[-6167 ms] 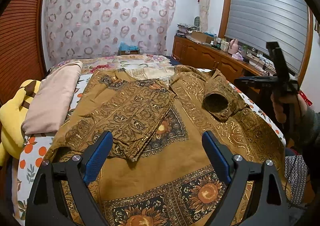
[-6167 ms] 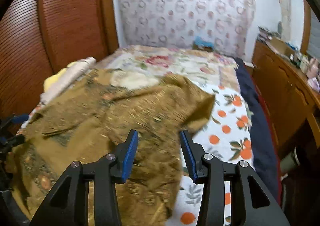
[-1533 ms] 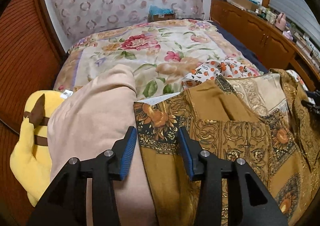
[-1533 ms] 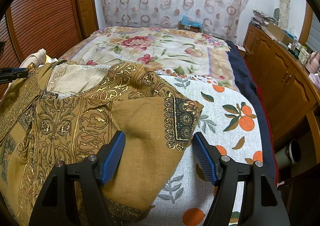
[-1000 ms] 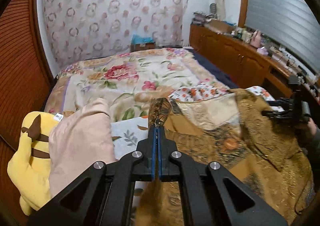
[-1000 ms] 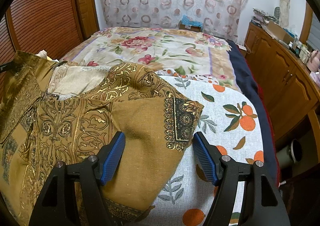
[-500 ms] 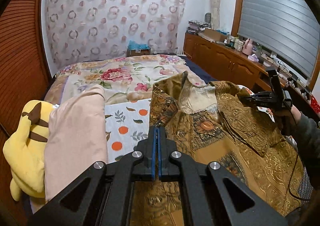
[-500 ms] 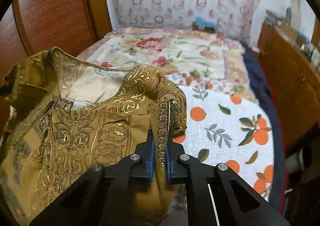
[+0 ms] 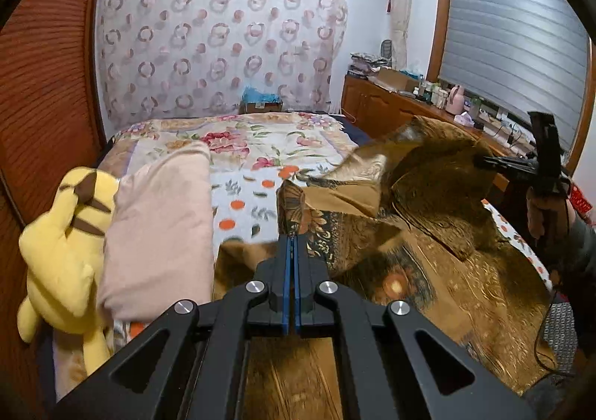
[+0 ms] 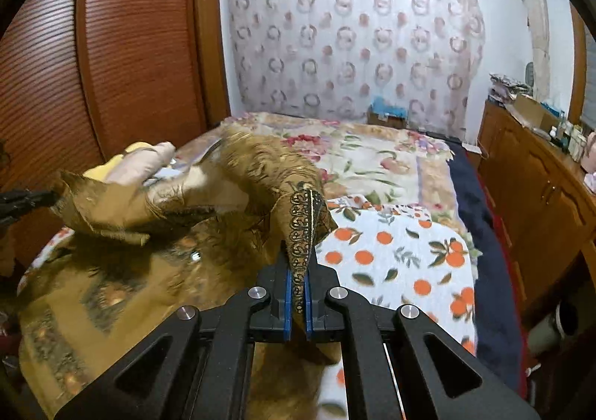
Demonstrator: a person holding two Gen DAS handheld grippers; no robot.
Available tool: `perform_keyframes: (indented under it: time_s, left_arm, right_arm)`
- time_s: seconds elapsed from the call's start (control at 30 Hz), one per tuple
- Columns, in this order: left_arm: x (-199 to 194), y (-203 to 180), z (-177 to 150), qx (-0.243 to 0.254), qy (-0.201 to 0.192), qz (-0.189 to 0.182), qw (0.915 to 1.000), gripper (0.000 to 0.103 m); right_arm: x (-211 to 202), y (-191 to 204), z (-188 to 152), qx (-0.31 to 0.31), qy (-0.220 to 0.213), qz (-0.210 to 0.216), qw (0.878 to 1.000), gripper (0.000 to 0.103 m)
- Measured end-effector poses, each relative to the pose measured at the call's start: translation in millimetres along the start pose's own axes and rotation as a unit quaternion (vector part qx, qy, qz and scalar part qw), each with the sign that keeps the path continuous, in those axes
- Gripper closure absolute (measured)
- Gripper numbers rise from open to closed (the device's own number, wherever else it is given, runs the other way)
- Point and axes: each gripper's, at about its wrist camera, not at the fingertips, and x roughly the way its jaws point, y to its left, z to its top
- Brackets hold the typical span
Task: Fold small clothes
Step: 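Lift the hem with both grippers and fold it toward the collar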
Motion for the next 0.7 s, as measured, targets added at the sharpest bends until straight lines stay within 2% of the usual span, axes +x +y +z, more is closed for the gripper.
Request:
perform_keyframes:
  time_s: [0.2,0.43,0.57,0.7]
  left_arm:
    - [-30,6,-30,-0.018,-0.009,0.009,0.9998,0.101]
    - [-70,16,-58,-0.042,-0.029,0.021,0.9985,0.101]
    - [-77,18,-77,-0.042,-0.017,0.028,0.9986,0.101]
    - [-80,21,-92,-0.046,-0.005,0.034,0.9983,0.101]
  right_arm:
    - [-41,6,-40,0.012,-0.014,0.021,1.0,0.099]
    - [-95,17,-78,0.022,-0.011,0.034,0.999,0.099]
    - [-129,22,-96,0.019,0.002,0.032,0.999,0.099]
    - [-134,26,-107,0.028,0.026,0.036,0.999,0.099]
